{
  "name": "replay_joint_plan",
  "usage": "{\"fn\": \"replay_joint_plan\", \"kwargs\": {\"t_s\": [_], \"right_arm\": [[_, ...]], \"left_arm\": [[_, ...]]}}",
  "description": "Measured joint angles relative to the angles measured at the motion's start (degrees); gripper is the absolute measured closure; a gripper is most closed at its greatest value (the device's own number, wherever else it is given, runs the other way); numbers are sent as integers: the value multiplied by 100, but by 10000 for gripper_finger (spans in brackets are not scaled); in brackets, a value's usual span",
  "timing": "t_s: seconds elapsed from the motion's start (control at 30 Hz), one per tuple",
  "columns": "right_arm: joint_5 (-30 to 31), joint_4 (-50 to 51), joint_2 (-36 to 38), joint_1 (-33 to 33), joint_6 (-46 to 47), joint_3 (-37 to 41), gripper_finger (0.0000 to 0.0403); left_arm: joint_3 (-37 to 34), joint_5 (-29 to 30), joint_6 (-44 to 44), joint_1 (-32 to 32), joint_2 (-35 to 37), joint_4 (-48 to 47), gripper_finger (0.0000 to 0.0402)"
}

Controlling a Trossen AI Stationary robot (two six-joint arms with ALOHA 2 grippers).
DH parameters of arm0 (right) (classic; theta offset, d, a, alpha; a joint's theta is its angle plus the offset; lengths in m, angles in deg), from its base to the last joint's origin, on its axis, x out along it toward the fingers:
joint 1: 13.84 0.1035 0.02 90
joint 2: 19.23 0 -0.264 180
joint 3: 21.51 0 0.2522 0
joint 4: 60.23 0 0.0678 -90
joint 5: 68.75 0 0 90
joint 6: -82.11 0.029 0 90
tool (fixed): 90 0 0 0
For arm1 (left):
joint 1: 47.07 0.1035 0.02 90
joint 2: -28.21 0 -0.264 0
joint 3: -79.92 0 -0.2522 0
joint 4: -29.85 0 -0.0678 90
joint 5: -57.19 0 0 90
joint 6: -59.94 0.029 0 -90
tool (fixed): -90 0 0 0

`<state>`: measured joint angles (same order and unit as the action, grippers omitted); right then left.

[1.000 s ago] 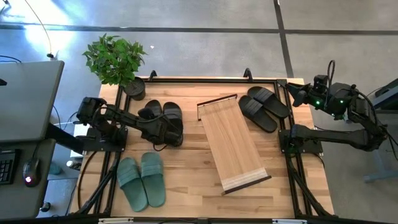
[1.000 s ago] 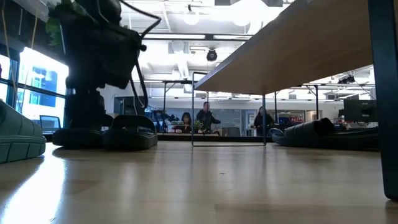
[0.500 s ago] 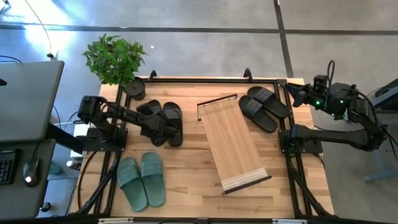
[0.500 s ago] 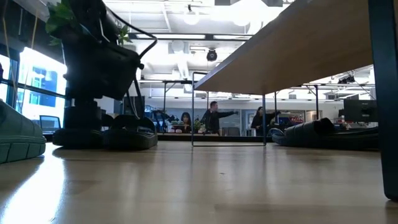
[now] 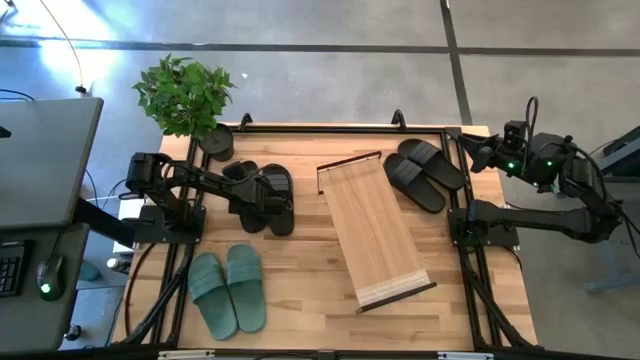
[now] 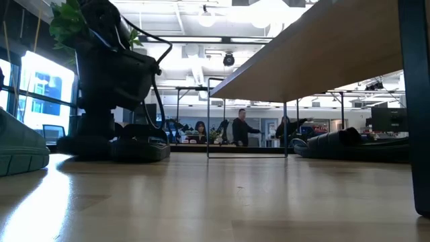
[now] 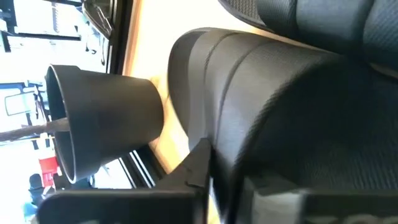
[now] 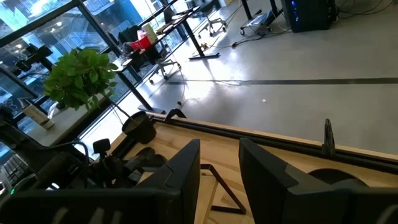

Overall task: Pick and place slides into the shelf
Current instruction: Put the black slides on the shelf

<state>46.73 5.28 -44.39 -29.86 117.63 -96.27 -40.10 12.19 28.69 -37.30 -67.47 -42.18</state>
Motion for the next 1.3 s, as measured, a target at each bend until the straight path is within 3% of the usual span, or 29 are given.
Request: {"fn": "replay_joint_plan", "kwargs": {"t_s": [0.17, 0.4, 0.7, 0.93, 1.13, 1.3], "right_arm": [[-4, 0, 0, 0, -128, 0, 299], [-9, 0, 0, -2, -150, 0, 299], [-22, 0, 2, 0, -95, 0, 299], [-19, 0, 2, 0, -146, 0, 299], [-15, 0, 0, -2, -257, -2, 299], [-13, -2, 0, -2, -257, -2, 299]], "left_arm": [[55, -87, -122, -15, 0, -205, 391], [626, -221, -663, -434, 0, -1250, 397], [1723, -379, -2189, -1497, 393, -3225, 399], [2676, 43, -2428, -2396, 1045, -3165, 400], [3875, 1056, -1424, -2944, 1202, -2984, 400], [4967, 1474, 1156, -3079, 1202, -1355, 401]]}}
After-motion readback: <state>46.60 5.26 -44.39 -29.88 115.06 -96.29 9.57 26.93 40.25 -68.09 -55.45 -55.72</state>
